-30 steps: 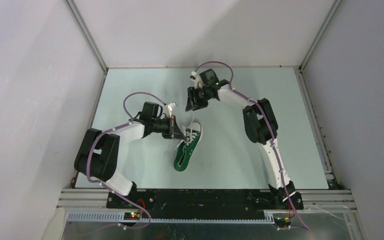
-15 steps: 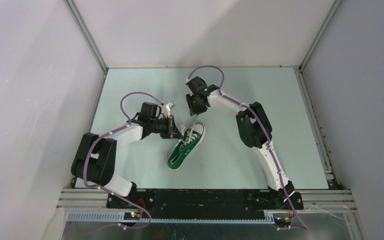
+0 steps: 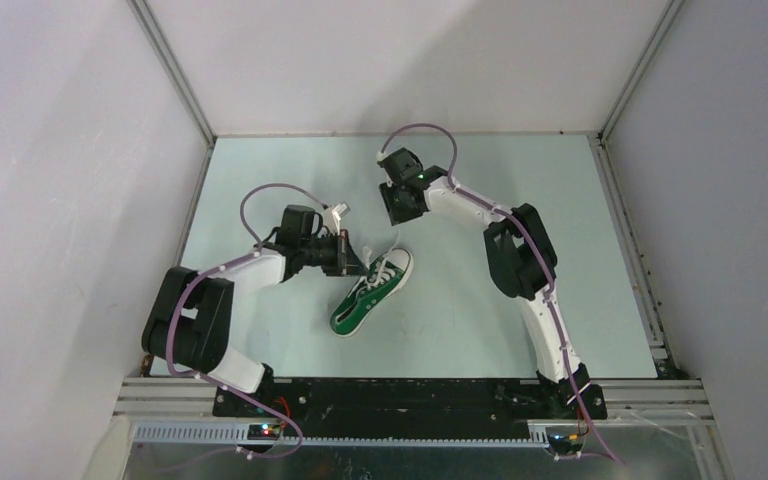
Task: Tie the shoes
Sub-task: Wrap the shoelace around the shoelace.
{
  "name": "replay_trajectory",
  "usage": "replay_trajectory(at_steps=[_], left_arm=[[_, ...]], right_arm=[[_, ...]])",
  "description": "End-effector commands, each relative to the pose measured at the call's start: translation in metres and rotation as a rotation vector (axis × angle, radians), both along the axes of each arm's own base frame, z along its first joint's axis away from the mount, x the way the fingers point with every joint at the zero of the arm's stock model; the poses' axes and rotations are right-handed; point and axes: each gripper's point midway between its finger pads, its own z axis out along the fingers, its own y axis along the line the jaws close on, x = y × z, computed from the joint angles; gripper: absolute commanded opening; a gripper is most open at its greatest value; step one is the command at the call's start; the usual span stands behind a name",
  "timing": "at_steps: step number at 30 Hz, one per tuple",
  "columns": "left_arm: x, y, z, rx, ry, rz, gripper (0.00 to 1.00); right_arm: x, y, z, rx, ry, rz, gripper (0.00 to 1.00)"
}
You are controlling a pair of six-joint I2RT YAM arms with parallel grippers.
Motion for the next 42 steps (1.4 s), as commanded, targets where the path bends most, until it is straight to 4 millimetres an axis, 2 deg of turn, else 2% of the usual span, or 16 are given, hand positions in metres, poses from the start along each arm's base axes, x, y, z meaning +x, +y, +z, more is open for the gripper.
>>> replay_trajectory(at_steps=[1,4,6,7,9,11,14,16,18,24,30,36,39,40,41,42], left_arm=[[0.008,-0.003,0.017,-0.018,-0.103,-0.009,0.02],[0.007,-0.003,0.018,-0.012,-0.109,-0.015,0.02],[0.006,-0.003,0.017,-0.012,-0.116,-0.024,0.02],[0.005,-0.004,0.018,-0.016,-0.121,-0.030,0.02],[0.004,-0.005,0.020,-0.028,-0.140,-0.041,0.03],[0.001,-0.007,0.026,-0.052,-0.171,-0.059,0.04],[-0.008,-0.012,0.040,-0.119,-0.253,-0.117,0.06],[-0.014,-0.016,0.050,-0.163,-0.304,-0.161,0.08],[-0.018,-0.019,0.057,-0.197,-0.334,-0.199,0.08],[-0.025,-0.027,0.067,-0.273,-0.353,-0.276,0.06],[-0.026,-0.031,0.073,-0.314,-0.355,-0.297,0.06],[-0.018,-0.031,0.056,-0.287,-0.278,-0.255,0.07],[-0.012,-0.029,0.046,-0.277,-0.228,-0.210,0.05],[-0.009,-0.028,0.042,-0.278,-0.218,-0.201,0.05],[-0.007,-0.027,0.041,-0.285,-0.194,-0.181,0.05],[-0.004,-0.027,0.040,-0.293,-0.193,-0.172,0.05]], right_arm=[[0.001,0.002,-0.016,-0.030,-0.015,0.034,0.37],[0.007,0.000,-0.034,-0.063,-0.019,0.039,0.36],[0.010,0.005,-0.036,-0.047,-0.021,0.066,0.18],[0.008,0.012,-0.034,-0.013,-0.012,0.102,0.04],[0.010,0.025,-0.023,0.065,-0.016,0.145,0.00],[0.012,0.037,-0.002,0.148,-0.033,0.178,0.00],[0.010,0.054,0.044,0.286,-0.067,0.239,0.00],[0.005,0.063,0.068,0.364,-0.073,0.281,0.00],[-0.004,0.071,0.084,0.437,-0.053,0.321,0.00],[-0.037,0.085,0.080,0.565,0.098,0.350,0.00],[-0.058,0.099,0.089,0.667,0.189,0.351,0.00],[-0.074,0.102,0.110,0.766,0.297,0.310,0.00],[-0.092,0.095,0.119,0.804,0.359,0.294,0.00],[-0.098,0.094,0.131,0.828,0.354,0.316,0.00],[-0.105,0.090,0.124,0.826,0.383,0.305,0.00],[-0.110,0.088,0.132,0.841,0.374,0.326,0.00]])
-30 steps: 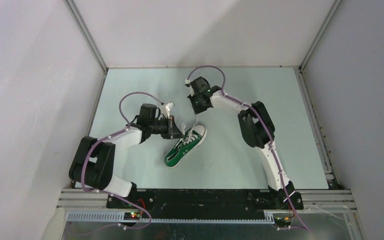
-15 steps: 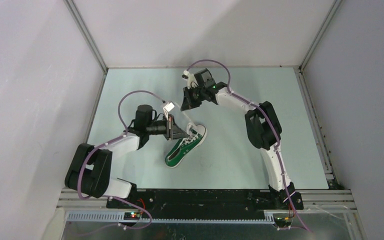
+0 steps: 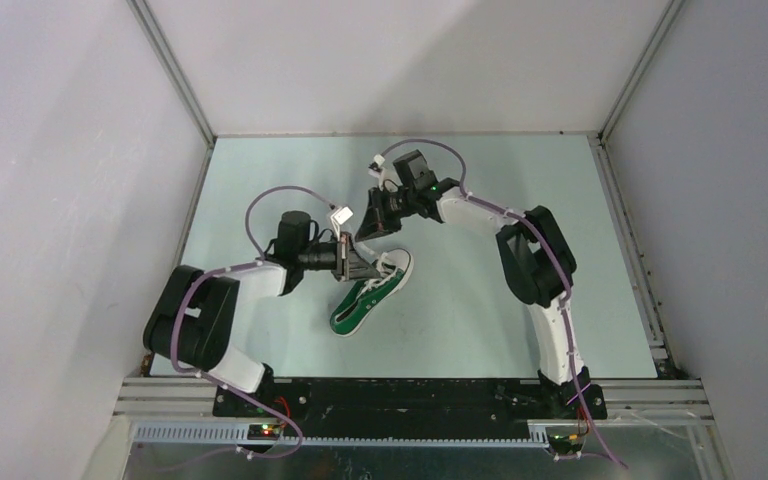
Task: Tie the shoes
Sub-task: Wrap the shoelace around the shoelace.
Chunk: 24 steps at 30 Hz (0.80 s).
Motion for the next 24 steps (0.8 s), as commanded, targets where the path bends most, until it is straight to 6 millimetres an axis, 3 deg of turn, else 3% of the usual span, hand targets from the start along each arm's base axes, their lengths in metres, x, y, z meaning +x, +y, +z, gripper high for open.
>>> replay_trajectory(at_steps=[1,2,10,19,24], left_arm=[[0.019,0.000,0.008,-0.046,0.024,0.054,0.05],[0.022,0.000,0.007,-0.053,0.024,0.059,0.05],[0.029,0.000,-0.003,-0.057,0.087,0.091,0.04],[0.028,0.000,-0.018,-0.030,0.160,0.081,0.04],[0.025,-0.001,-0.016,-0.038,0.161,0.058,0.04]], right_arm=[[-0.025,-0.004,0.061,0.139,-0.007,0.040,0.00],[-0.029,-0.007,0.066,0.154,-0.016,0.051,0.00],[-0.057,-0.023,0.055,0.188,0.057,0.123,0.00],[-0.094,-0.028,0.075,0.268,0.011,0.277,0.00],[-0.117,-0.022,0.090,0.291,-0.091,0.364,0.00]])
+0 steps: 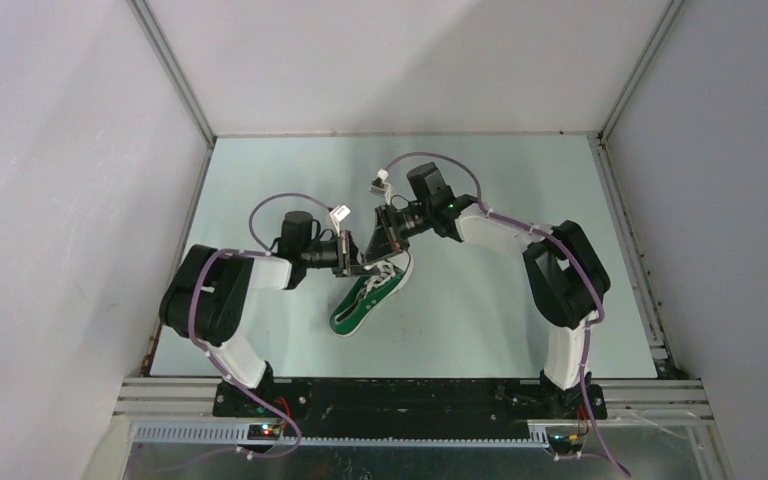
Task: Tie the shoes
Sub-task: Wrap the shoelace around the shoelace.
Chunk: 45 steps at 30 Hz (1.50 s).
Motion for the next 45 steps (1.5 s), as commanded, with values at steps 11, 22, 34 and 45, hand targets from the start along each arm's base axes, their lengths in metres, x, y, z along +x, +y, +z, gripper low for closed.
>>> replay_trajectory(at_steps=[11,22,34,45], left_arm=[[-0.001,0.002,0.011,0.002,-0.041,-0.076,0.04],[-0.001,0.009,0.005,0.044,-0.041,-0.091,0.05],[-0.002,0.013,0.006,0.032,-0.043,-0.092,0.06],[-0.009,0.010,0.012,0.007,-0.073,-0.128,0.10]], right_arm=[[-0.052,0.010,0.060,0.127,-0.332,0.215,0.00],[-0.082,0.012,0.072,0.156,-0.502,0.345,0.00],[-0.093,-0.025,-0.026,-0.060,-0.677,0.432,0.22],[-0.020,-0.056,-0.027,-0.142,-0.608,0.187,0.48]])
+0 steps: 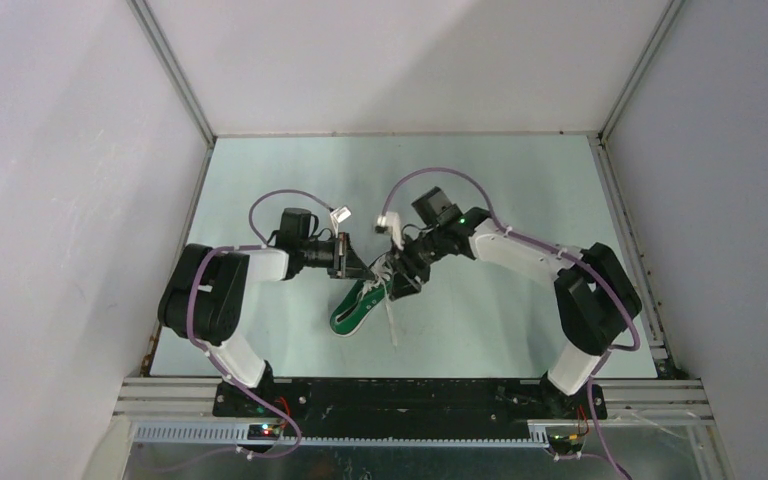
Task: Tie the shoes
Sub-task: Wrap the shoelace around the shoelace.
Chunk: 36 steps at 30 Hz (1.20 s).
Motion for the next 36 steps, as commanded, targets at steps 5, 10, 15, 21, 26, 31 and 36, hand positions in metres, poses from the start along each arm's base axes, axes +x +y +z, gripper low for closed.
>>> replay_trajectory(at_steps=[5,10,15,21,26,31,36], left_arm=[[-0.003,-0.003,0.018,-0.041,-0.097,-0.056,0.10],[-0.006,-0.001,0.018,-0.019,-0.108,-0.083,0.08],[-0.009,0.001,0.019,0.001,-0.110,-0.127,0.07],[-0.013,0.003,0.018,0.013,-0.112,-0.171,0.08],[-0.014,0.004,0.017,0.017,-0.100,-0.172,0.09],[-0.011,0.004,0.014,0.031,-0.088,-0.166,0.11],[-0.007,0.005,0.011,0.048,-0.102,-0.176,0.22]], right_arm=[[0.086,-0.005,-0.003,0.064,0.047,-0.262,0.50],[0.108,-0.001,-0.019,0.076,-0.094,-0.161,0.52],[0.119,0.009,-0.019,0.109,-0.159,-0.093,0.55],[0.115,0.023,-0.014,0.146,-0.145,-0.028,0.59],[0.106,0.029,-0.016,0.153,-0.148,0.033,0.54],[0.097,0.025,-0.014,0.153,-0.130,0.070,0.33],[0.093,0.023,0.000,0.161,-0.118,0.052,0.00]])
